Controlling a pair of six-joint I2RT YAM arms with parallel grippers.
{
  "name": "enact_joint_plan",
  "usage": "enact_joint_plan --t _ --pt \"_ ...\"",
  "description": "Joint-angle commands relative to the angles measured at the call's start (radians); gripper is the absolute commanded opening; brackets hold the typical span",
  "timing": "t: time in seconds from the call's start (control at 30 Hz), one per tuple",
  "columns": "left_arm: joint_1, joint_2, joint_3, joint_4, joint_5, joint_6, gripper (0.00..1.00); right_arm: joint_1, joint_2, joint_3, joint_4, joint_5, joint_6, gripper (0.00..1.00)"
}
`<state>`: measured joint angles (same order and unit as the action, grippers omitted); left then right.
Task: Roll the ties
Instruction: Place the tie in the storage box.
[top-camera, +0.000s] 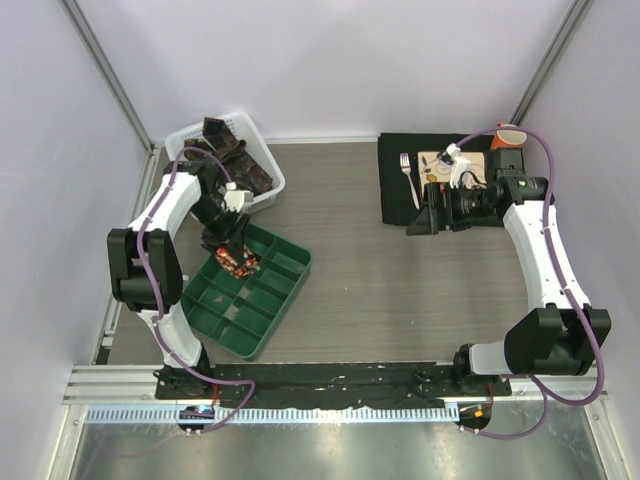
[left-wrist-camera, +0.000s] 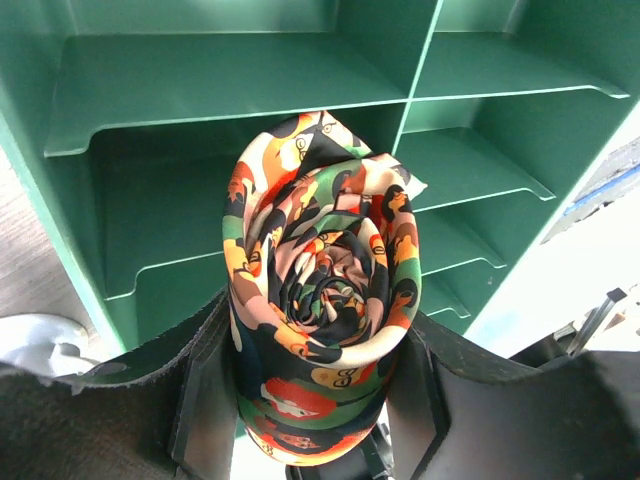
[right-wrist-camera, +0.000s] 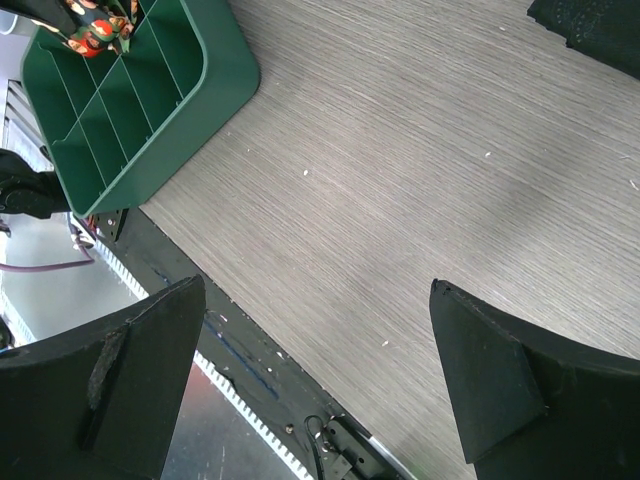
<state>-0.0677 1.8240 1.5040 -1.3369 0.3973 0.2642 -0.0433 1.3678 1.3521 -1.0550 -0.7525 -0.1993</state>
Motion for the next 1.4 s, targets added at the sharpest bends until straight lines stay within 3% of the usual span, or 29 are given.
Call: enact_joint_plan --t 0.0,0.4,1.37 --pt "-0.001 -0.003 -0.007 0.005 -0.034 -0.051 0.00 0.000 -0.009 0.008 0.021 0.002 0.012 1.00" --pt "-0.020 -0.012 -0.013 0.107 -0.069 -0.109 0.00 0.000 0.004 0.007 0.016 -0.002 0.012 1.00" --pt "-0.149 -0.081 -0.356 0.582 -0.179 -0.194 0.01 0.000 0.010 -0.001 0.007 0.013 -0.002 1.00"
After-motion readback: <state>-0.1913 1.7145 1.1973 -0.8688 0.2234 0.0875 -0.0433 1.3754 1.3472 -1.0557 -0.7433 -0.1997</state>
